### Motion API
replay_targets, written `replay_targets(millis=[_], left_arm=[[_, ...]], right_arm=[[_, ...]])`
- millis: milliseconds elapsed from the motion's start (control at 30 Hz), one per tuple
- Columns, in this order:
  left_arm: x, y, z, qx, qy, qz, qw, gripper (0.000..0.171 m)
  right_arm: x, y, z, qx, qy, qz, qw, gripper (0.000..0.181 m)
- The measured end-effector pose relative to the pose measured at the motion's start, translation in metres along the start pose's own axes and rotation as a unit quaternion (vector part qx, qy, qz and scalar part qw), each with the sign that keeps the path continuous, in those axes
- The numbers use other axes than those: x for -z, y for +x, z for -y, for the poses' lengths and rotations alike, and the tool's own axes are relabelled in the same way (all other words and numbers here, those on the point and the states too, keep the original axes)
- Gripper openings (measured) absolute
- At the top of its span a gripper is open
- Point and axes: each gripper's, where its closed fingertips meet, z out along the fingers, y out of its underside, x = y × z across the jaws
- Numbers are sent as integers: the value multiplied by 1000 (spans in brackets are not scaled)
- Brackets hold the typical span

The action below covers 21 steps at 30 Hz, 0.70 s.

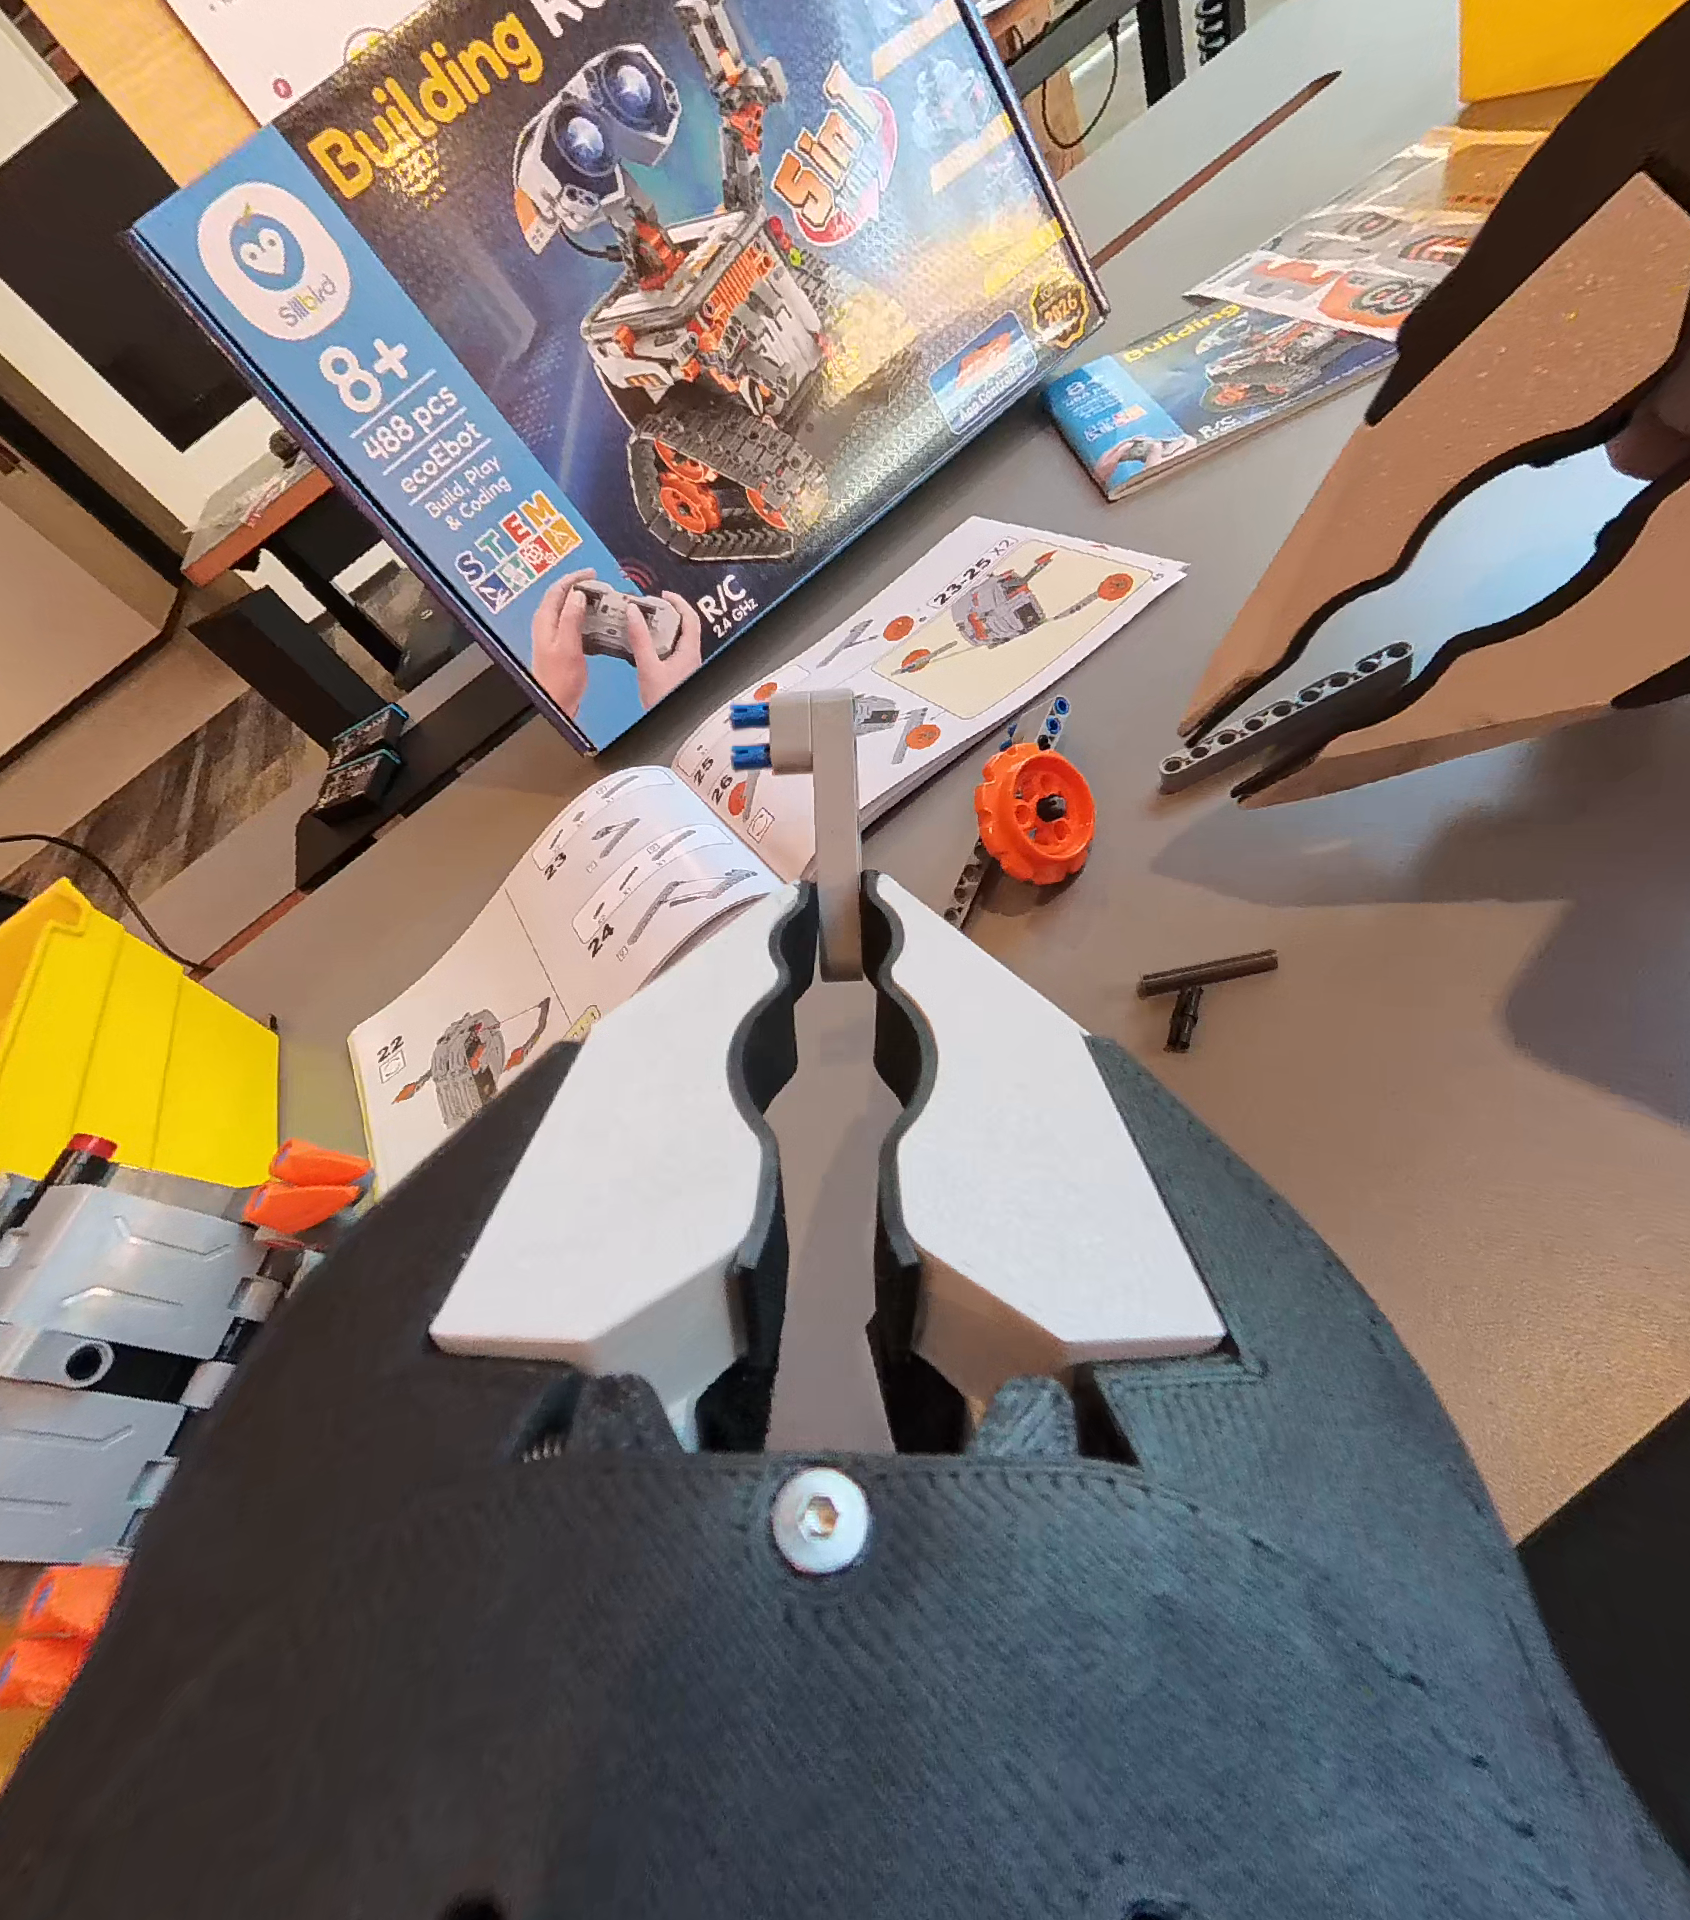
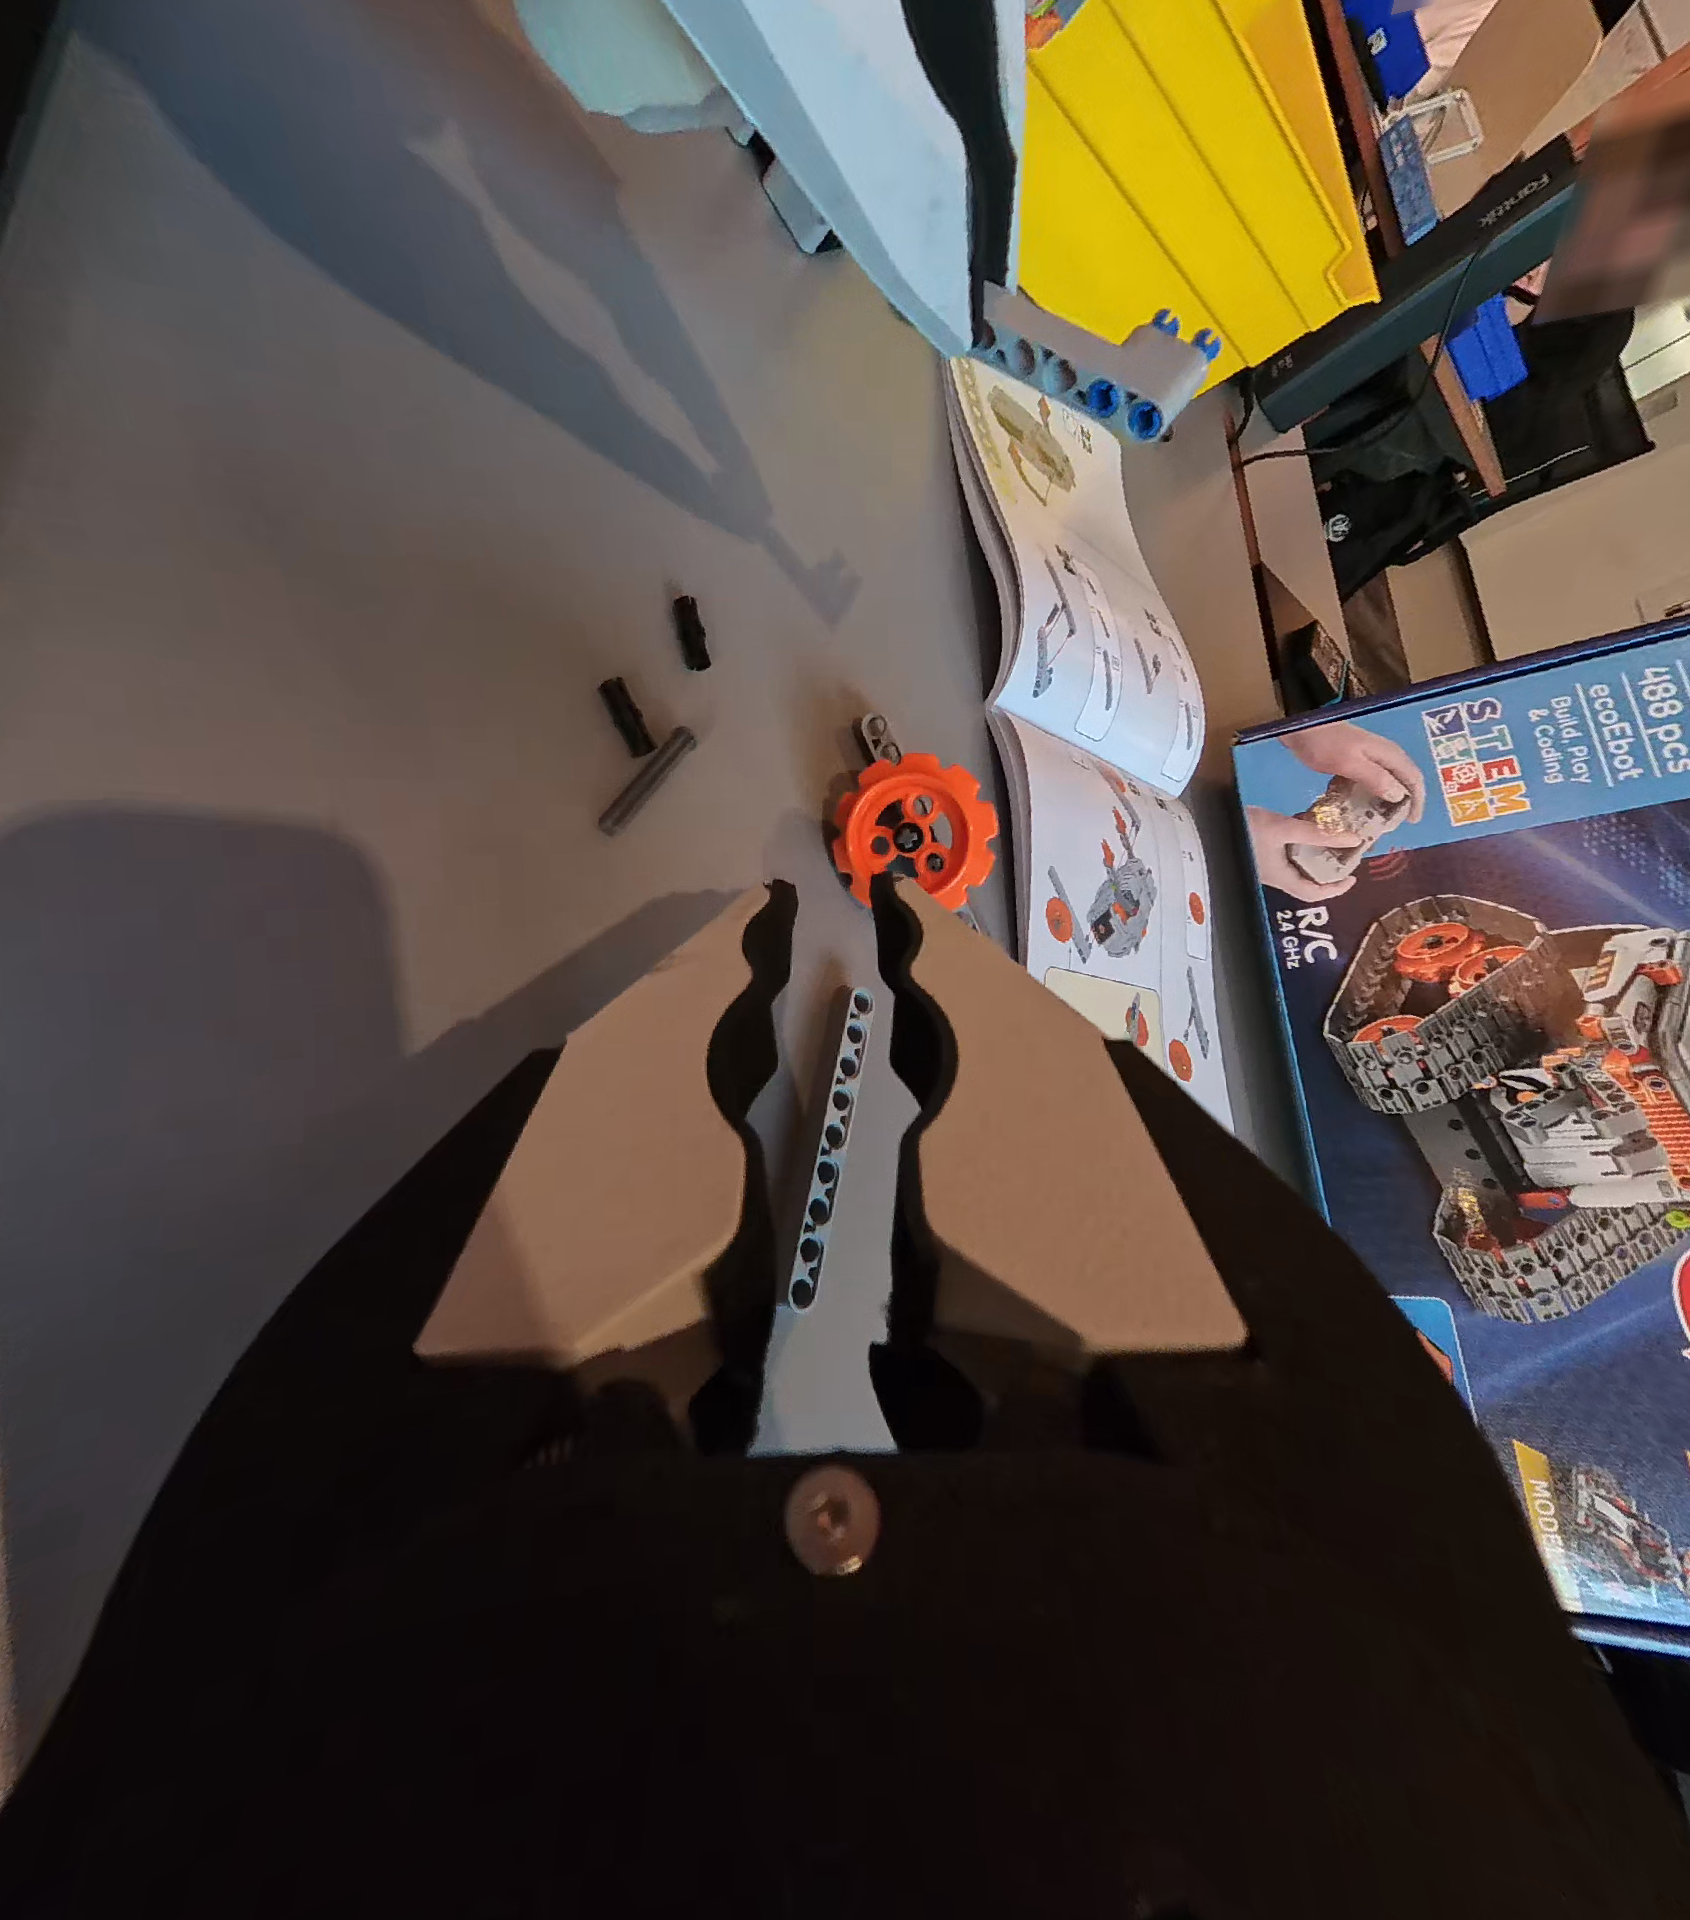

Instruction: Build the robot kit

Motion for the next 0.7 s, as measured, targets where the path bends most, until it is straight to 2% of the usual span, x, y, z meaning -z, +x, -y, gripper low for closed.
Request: replay_targets(millis=[700], left_arm=[[-1,-3,-2,2,-5,8,1000,7]], right_arm=[[-1,-2,-4,5,-7,4,1000,13]])
